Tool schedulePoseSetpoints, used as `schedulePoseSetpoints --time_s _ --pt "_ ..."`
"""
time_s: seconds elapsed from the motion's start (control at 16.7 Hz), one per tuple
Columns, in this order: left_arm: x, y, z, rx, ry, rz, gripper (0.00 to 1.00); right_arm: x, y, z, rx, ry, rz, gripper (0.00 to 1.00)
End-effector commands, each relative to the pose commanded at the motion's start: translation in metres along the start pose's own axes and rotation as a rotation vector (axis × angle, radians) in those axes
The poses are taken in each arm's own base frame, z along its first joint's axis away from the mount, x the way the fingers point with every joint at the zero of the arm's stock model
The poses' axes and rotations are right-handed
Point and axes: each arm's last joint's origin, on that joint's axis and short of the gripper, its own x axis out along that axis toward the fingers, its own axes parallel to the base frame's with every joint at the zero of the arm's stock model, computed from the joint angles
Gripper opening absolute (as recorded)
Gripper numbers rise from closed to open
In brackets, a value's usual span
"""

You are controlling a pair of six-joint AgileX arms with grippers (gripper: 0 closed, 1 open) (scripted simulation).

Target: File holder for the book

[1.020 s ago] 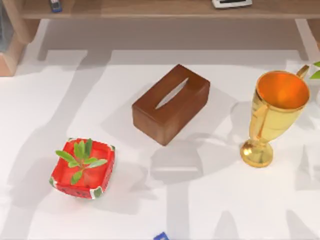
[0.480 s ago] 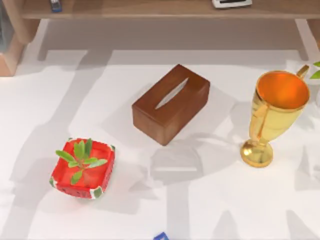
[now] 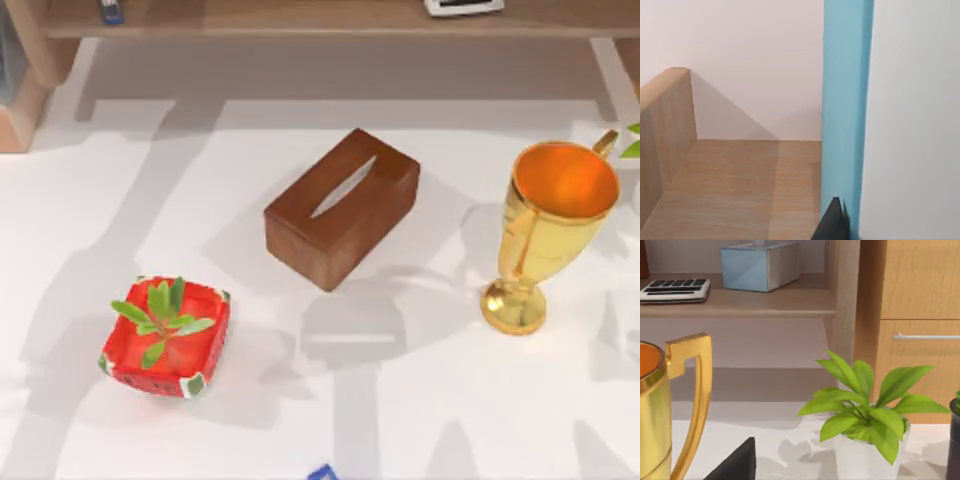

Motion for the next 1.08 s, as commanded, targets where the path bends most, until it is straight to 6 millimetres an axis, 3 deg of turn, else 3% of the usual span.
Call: schedulePoseSetpoints --time_s 0.18,0.24,0.84,1.08 --pt "0.000 0.000 0.000 0.000 0.000 0.000 0.02 0.000 0.000 0.000 0.000 0.000 0.000 1.00" --pt "0.000 0.000 0.000 0.000 0.000 0.000 0.00 0.000 0.000 0.000 0.000 0.000 0.000 1.00" --pt "0.000 -0.001 0.002 0.003 0.004 -0.002 0.00 0.000 0.000 0.000 0.000 0.000 0.000 1.00" --pt "-0.001 -0.001 0.016 0.001 -0.002 -0.002 0.00 0.000 0.000 0.000 0.000 0.000 0.000 1.00"
